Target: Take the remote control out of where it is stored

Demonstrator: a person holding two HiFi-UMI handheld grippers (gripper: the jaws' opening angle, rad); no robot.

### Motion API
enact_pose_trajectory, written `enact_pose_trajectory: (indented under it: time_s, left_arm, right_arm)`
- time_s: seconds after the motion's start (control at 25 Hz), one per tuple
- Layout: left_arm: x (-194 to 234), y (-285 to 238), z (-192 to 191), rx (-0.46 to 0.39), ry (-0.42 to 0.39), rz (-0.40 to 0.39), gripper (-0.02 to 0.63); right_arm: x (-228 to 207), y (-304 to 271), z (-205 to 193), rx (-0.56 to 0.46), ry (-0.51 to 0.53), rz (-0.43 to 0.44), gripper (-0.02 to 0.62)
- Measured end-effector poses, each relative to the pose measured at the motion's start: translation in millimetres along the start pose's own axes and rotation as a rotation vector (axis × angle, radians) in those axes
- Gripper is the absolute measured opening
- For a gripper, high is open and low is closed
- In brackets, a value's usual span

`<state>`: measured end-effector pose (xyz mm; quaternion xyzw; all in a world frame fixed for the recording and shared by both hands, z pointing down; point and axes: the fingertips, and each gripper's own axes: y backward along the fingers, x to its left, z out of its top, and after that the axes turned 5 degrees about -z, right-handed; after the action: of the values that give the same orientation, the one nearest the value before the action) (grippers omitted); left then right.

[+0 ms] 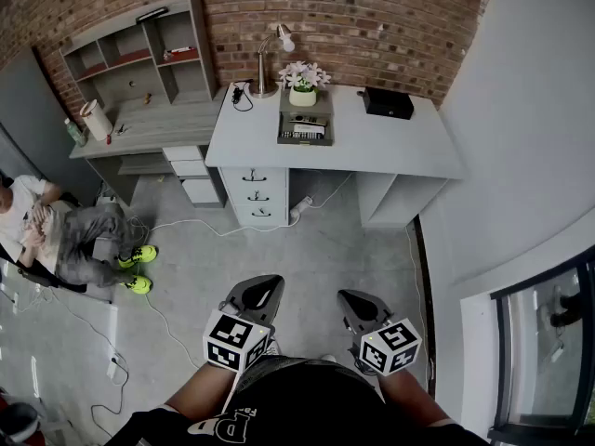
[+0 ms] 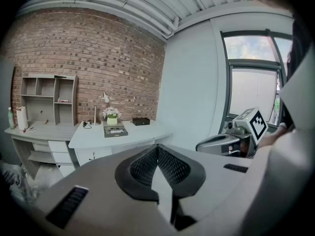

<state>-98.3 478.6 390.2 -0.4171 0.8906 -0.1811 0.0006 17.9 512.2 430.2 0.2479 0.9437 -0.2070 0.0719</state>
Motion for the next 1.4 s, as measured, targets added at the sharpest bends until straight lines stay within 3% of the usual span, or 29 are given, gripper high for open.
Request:
enact_pose_trajectory:
  time_s: [0.4, 0.56, 0.84, 1.4]
  left_arm:
    - [0.6, 1.8, 1.8, -0.006, -0.006, 0.015, 0.006]
    - [1.5, 1.4, -0.1, 0.000, 0.000, 0.015, 0.007]
    - [3.3, -3.7, -16.2, 0.078, 0.005, 0.016, 0.007]
    - [26.1, 9.8, -14.0, 0.037, 0.020, 0.016, 0.007]
  right_arm:
    - [1.1, -0.8, 1.1, -0.003, 0.009, 0.012, 0.003]
    - [3.2, -2.3, 2.8, -0.018, -0.032, 0.038, 0.005]
    - [9.1, -8.2, 4.6, -0.031, -0.023, 0.056, 0.005]
    - [24.4, -32.2, 0.1, -0.005, -0.022, 0.057, 0.005]
